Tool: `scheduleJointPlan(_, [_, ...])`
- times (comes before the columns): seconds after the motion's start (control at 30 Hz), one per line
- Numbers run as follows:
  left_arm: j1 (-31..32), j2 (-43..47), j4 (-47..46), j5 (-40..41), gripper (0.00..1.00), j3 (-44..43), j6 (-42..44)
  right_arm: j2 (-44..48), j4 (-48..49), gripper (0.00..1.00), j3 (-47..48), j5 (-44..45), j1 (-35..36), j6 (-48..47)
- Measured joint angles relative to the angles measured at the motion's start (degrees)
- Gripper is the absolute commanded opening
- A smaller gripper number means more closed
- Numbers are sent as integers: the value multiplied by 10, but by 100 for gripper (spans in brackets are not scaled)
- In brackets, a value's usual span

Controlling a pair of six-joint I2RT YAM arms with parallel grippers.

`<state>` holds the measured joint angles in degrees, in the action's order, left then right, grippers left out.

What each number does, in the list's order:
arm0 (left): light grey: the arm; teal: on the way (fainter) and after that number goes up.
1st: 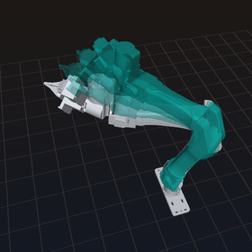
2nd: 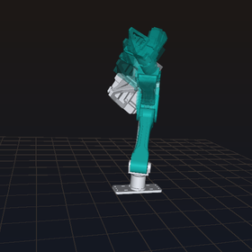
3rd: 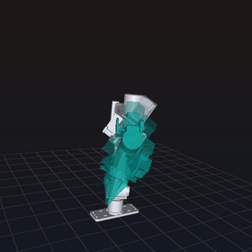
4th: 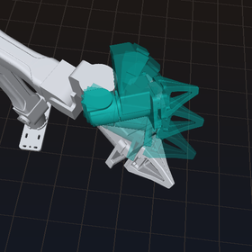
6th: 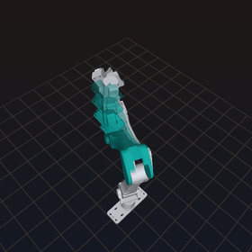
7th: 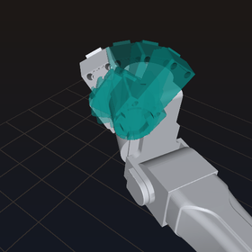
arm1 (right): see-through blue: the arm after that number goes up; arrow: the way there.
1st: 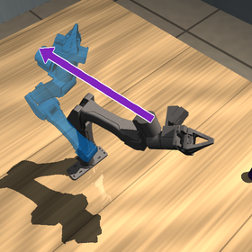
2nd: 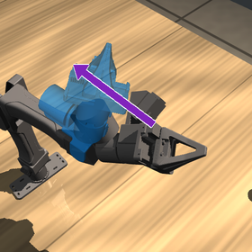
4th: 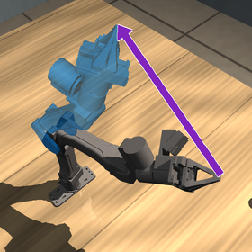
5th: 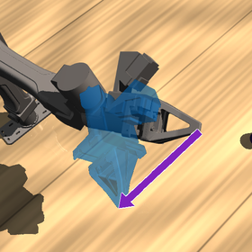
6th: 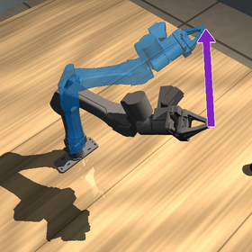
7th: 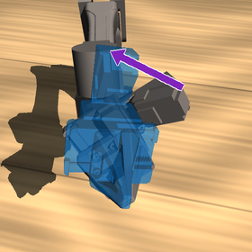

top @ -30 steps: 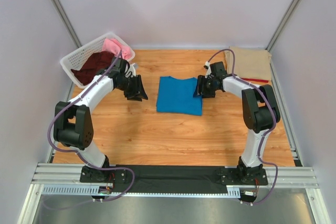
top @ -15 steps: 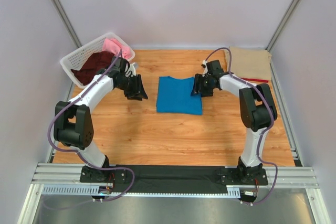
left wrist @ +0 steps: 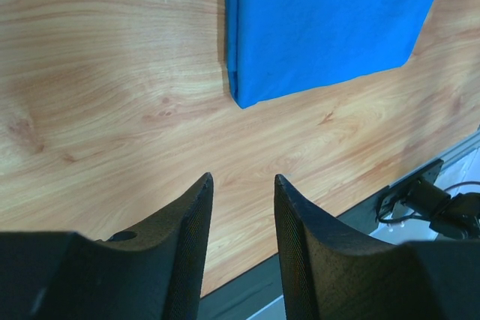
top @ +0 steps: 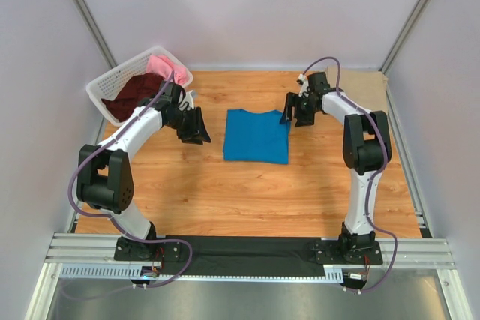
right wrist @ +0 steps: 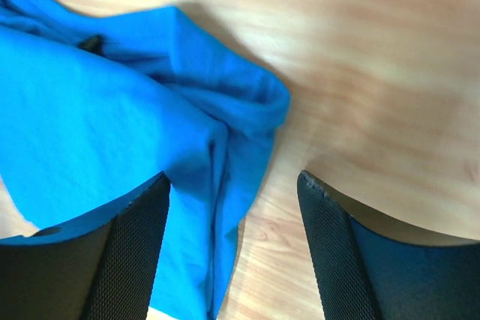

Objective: Fold and stack the t-shirts
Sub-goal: Neatly place the folded tshirt to the corner

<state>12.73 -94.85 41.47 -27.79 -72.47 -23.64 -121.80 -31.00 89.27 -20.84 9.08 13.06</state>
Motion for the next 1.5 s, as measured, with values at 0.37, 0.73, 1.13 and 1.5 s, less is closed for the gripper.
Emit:
scheduleJointPlan(0.37, [0, -6, 22, 12, 44, 0, 5, -95, -97, 71, 143, -126, -8, -75])
scheduleJointPlan(0.73, [0, -18, 38, 15, 43, -1, 12, -100, -106, 73, 139, -188, -17, -98])
scheduleJointPlan(1.13, [0, -20, 41, 18, 42, -2, 15, -113, -142, 71, 163, -188, -25, -94])
scheduleJointPlan(1.5, [4, -26, 22, 14, 41, -2, 12, -116, -137, 9, 172, -100, -2, -87])
